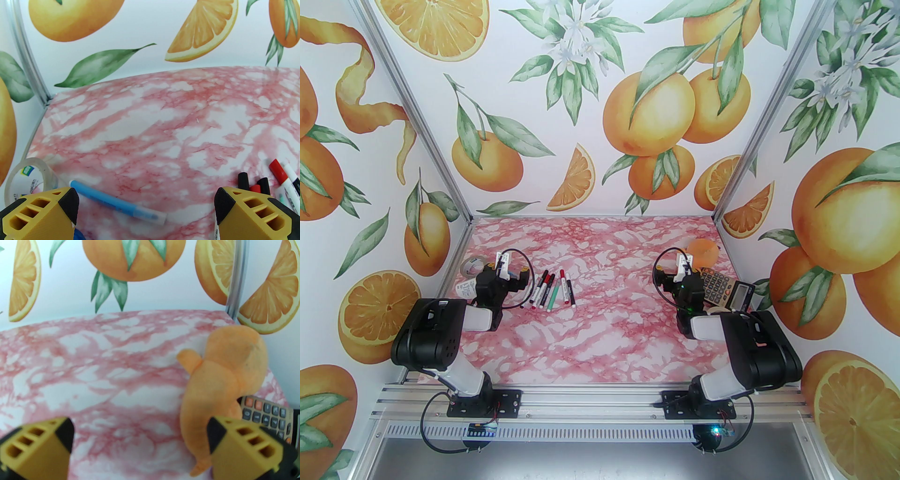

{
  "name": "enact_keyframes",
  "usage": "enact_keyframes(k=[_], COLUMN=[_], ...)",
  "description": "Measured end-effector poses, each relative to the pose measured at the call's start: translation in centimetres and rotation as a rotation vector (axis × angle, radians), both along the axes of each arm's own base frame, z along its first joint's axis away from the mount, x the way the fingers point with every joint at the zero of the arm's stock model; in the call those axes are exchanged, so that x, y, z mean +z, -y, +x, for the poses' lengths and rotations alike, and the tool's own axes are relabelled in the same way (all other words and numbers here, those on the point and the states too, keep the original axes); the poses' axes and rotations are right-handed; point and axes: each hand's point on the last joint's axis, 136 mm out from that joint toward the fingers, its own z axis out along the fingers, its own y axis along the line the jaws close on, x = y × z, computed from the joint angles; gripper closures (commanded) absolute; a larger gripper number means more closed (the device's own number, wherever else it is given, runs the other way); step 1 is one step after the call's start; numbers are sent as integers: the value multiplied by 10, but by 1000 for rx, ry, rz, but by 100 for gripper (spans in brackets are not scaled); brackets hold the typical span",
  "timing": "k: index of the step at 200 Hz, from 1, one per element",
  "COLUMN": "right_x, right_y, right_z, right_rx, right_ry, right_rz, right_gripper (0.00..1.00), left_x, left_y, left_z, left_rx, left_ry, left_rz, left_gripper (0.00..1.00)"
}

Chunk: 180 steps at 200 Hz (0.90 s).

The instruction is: Open the pen caps

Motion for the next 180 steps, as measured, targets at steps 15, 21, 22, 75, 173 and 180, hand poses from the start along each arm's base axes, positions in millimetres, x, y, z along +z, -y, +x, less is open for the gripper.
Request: enact_keyframes(k=[15, 21, 22, 75, 173, 180], right_x=[0, 0, 0, 0, 0, 0], right_y=[1, 1, 1, 3, 3, 3], right_z=[0, 0, 0, 0, 0, 0], right_rx=[-6, -7, -8, -15, -15, -15], right_ry=[0, 0, 0, 0, 0, 0], right_rz=[-2, -2, -2, -4, -4, -4], right_gripper=[0, 0, 0, 0, 0, 0], left_x=[0, 0, 0, 0, 0, 0], left_y=[0, 0, 0, 0, 0, 0], left_z=[0, 0, 0, 0, 0, 0], left_rx=[0, 0, 0, 0, 0, 0], left_ry=[0, 0, 0, 0, 0, 0], left_rz=[0, 0, 0, 0, 0, 0], left_gripper=[0, 0, 0, 0, 0, 0])
